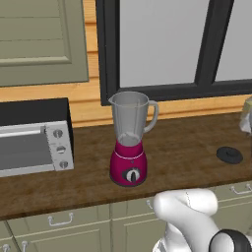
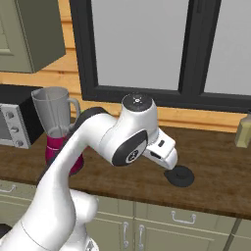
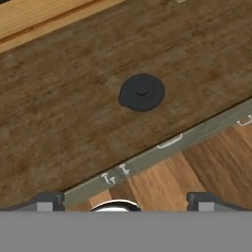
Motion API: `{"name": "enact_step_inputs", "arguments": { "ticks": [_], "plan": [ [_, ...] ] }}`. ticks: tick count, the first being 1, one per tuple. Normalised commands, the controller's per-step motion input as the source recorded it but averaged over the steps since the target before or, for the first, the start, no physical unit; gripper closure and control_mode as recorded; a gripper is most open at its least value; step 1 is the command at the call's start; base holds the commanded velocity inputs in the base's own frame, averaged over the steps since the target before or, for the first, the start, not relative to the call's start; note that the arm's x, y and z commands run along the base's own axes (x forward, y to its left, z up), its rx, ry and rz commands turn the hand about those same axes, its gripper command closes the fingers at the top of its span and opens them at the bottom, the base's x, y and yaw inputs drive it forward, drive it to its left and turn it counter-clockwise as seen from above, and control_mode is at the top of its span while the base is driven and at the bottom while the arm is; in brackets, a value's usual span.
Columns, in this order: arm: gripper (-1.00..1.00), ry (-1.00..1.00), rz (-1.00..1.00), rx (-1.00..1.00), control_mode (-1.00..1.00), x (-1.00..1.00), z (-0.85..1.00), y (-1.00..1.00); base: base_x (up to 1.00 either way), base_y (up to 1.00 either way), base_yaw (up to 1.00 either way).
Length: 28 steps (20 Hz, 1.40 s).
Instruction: Close the lid blender by securely placing the lid on top.
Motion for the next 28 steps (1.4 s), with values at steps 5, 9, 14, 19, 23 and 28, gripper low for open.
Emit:
{"name": "enact_step_inputs", "arguments": {
  "ticks": [5, 9, 14, 19, 23, 28],
  "plan": [
    [-1.00, 0.00, 0.00, 0.00, -1.00, 0.79, -0.39, -0.98, 0.00, 0.00, 0.00],
    [-1.00, 0.01, 0.00, 0.00, -1.00, 0.66, -0.52, -0.71, 0.00, 0.00, 0.00],
    [-1.00, 0.11, -0.03, 0.00, -1.00, 0.53, -0.65, -0.18, 0.00, 0.00, 0.00],
    [-1.00, 0.11, -0.10, 0.11, -1.00, 0.48, -0.60, 0.00, 0.00, 0.00, 0.00],
    [-1.00, 0.07, -0.04, 0.11, -1.00, 0.10, -0.27, 0.00, 0.00, 0.00, 0.00],
    [-1.00, 0.07, -0.04, 0.09, -1.00, 0.17, -0.28, 0.00, 0.00, 0.00, 0.00]
  ]
}}
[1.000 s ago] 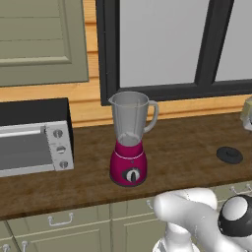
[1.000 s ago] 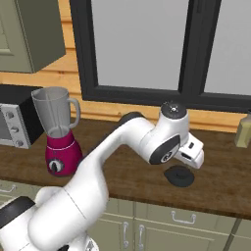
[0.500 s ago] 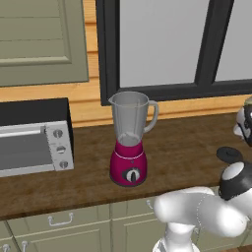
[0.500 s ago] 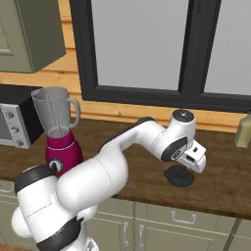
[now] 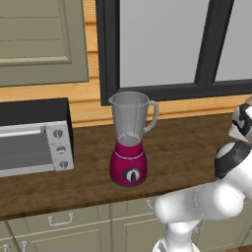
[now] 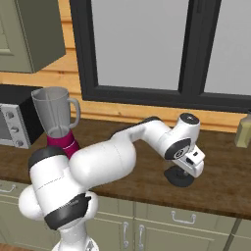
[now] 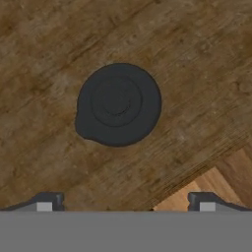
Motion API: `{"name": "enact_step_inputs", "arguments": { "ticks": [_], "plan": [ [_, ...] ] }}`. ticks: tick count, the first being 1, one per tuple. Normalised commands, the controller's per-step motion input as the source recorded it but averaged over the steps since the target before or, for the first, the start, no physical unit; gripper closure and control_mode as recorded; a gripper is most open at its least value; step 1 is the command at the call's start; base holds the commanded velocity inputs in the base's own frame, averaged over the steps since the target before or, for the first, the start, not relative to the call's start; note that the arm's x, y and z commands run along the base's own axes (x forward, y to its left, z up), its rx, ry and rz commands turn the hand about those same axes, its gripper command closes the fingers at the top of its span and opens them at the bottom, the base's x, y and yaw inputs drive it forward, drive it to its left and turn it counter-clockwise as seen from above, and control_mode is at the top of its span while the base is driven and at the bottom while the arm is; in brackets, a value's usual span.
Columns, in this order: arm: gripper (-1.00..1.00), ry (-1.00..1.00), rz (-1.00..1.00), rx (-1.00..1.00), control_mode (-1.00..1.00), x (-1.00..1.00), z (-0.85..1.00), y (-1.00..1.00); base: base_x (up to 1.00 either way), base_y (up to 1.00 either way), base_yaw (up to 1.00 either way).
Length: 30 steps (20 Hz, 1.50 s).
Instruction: Close the lid blender by securely placing the lid on top.
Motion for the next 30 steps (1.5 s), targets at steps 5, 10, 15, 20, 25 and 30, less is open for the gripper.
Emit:
{"name": "enact_step_inputs", "arguments": {
  "ticks": [5, 10, 15, 20, 25, 30],
  "plan": [
    [-1.00, 0.10, -0.02, 0.00, -1.00, 0.26, -0.46, -0.04, 0.00, 0.00, 0.00],
    [-1.00, 0.14, -0.03, 0.06, -1.00, 0.22, -0.29, -0.18, 0.00, 0.00, 0.00],
    [-1.00, 0.10, -0.03, 0.16, -1.00, 0.16, -0.22, -0.24, 0.00, 0.00, 0.00],
    [-1.00, 0.02, -0.03, 0.11, -1.00, 0.27, -0.07, -0.16, 0.00, 0.00, 0.00],
    [-1.00, 0.00, 0.00, 0.00, -1.00, 0.35, 0.00, 0.00, 0.00, 0.00, 0.00],
    [-1.00, 0.04, 0.00, -0.01, -1.00, 0.23, -0.14, -0.05, 0.00, 0.00, 0.00]
  ]
}}
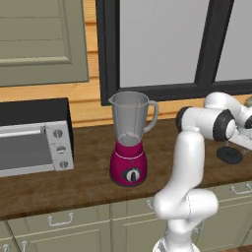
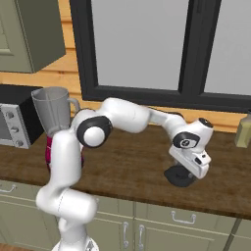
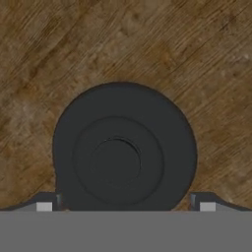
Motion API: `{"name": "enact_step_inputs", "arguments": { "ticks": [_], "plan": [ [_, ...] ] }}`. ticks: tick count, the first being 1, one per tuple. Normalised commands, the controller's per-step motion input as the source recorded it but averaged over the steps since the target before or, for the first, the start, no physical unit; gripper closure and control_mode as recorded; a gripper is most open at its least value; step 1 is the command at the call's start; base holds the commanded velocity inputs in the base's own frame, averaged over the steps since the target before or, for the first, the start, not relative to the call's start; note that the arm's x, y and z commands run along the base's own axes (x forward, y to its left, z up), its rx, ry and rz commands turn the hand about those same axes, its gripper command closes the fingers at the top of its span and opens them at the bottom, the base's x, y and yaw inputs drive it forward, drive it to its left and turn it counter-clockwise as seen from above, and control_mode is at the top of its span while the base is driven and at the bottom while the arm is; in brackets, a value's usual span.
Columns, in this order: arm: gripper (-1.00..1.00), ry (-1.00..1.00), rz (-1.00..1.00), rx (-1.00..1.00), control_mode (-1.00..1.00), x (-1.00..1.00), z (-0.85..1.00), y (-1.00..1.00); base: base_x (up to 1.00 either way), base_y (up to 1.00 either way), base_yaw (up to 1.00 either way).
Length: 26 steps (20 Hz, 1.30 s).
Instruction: Close the lid blender by securely placing the lid on top.
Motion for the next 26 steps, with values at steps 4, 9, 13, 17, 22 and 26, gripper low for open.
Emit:
{"name": "enact_step_inputs", "arguments": {
  "ticks": [4, 9, 13, 17, 22, 26],
  "plan": [
    [-1.00, 0.10, 0.00, -0.02, -1.00, 0.16, -0.35, 0.00, 0.00, 0.00, 0.00],
    [-1.00, 0.11, 0.00, -0.05, -1.00, 0.39, -0.23, 0.07, 0.00, 0.00, 0.00],
    [-1.00, 0.21, 0.00, -0.08, -1.00, 0.24, -0.43, 0.03, 0.00, 0.00, 0.00],
    [-1.00, 0.21, 0.00, -0.07, -1.00, -0.09, -0.37, 0.07, 0.00, 0.00, 0.00],
    [-1.00, 0.04, 0.00, -0.01, -1.00, -0.07, -0.05, 0.07, 0.00, 0.00, 0.00],
    [-1.00, -0.02, 0.00, 0.00, -1.00, -0.22, 0.00, 0.24, 0.00, 0.00, 0.00]
  ]
}}
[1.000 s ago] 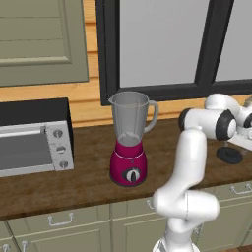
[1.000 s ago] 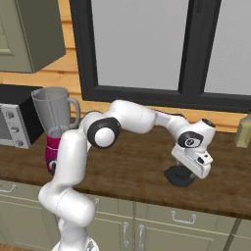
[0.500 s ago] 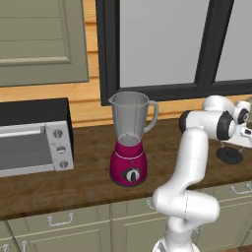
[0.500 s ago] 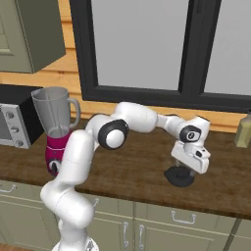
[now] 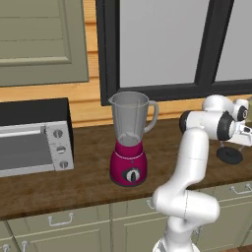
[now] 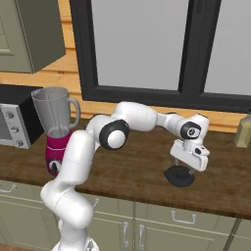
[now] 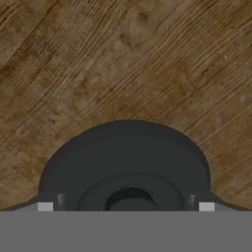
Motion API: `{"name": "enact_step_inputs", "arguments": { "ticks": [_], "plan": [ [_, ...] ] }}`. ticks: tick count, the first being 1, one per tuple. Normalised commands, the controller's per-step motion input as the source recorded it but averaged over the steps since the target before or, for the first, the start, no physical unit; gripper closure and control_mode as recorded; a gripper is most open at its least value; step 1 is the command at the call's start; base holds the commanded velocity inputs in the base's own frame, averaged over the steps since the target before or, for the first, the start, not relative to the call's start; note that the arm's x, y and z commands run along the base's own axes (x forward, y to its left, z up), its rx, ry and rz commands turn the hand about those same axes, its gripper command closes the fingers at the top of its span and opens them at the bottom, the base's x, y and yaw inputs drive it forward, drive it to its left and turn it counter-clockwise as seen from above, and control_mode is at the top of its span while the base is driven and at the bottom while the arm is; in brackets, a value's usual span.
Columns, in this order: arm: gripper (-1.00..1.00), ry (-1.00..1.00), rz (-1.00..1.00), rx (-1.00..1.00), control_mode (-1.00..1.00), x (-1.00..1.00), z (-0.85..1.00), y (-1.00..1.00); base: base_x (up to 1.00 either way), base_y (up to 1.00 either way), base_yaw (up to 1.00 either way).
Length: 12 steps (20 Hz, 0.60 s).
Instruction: Close the lid blender by securely placing the lid on top.
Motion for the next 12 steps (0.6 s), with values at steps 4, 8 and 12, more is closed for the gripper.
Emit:
{"name": "enact_step_inputs", "arguments": {
  "ticks": [4, 8, 12],
  "plan": [
    [-1.00, 0.00, 0.02, -0.02, -1.00, -0.02, -0.01, 0.16, 0.00, 0.00, 0.00],
    [-1.00, -0.06, 0.03, -0.01, -1.00, -0.31, 0.00, 0.11, 0.00, 0.00, 0.00],
    [-1.00, 0.00, 0.02, 0.00, -1.00, -0.06, -0.06, -0.01, 0.00, 0.00, 0.00]
  ]
}}
